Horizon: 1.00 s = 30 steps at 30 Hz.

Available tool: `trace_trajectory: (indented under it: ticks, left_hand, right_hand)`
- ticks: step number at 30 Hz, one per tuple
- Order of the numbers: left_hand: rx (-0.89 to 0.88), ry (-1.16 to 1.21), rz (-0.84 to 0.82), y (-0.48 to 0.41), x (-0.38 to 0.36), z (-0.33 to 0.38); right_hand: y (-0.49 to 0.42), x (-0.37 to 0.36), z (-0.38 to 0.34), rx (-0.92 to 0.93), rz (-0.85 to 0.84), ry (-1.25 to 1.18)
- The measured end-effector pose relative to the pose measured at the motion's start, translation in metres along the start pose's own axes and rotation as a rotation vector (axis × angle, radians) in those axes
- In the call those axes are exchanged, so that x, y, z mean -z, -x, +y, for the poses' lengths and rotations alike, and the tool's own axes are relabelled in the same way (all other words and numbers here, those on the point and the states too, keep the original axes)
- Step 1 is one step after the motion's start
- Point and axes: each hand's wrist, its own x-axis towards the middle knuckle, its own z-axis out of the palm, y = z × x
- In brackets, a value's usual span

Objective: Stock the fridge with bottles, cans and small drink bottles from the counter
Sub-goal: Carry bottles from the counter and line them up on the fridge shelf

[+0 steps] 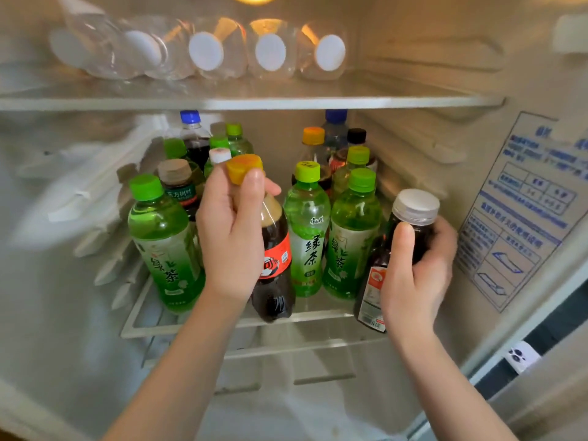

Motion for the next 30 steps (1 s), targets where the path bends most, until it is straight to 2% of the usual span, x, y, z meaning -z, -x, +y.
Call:
trace_trajectory:
  ticks: [9, 16, 18, 20, 22, 24, 30]
  left_hand:
    - [0.013, -0.153, -0.005, -0.008, -0.019, -0.025]
    - [-0.025, -0.144, 0.060, -0.010, -0.020, -0.032]
    - [-0.040, -0.139, 0.070, -0.007, -0.019, -0.034]
    - [-0.056, -0.169, 0.070, -0.005, -0.017, -0.035]
    - [-0.070, -0.205, 0.040, -0.005, -0.015, -0.035]
    - [-0.072, -0.223, -0.004, -0.006, -0.013, -0.036]
    - [-0.074, -0.241, -0.104, -0.014, -0.006, -0.028]
  right_hand:
    - [-0.017, -0.013, 0.018, 0.101, -0.010, 0.034]
    - [-0.019, -0.013, 0.037, 0.203, 0.001, 0.068]
    - [-0.020, -0.013, 0.040, 0.281, 0.021, 0.144]
    - [-0.020, -0.013, 0.040, 0.434, 0.032, 0.246]
    - [-0.021, -0.014, 0.041, 0.612, 0.032, 0.348]
    - [-0.022, -0.014, 0.041, 0.695, 0.044, 0.402]
    - [-0.020, -0.013, 0.037, 0.672, 0.043, 0.425]
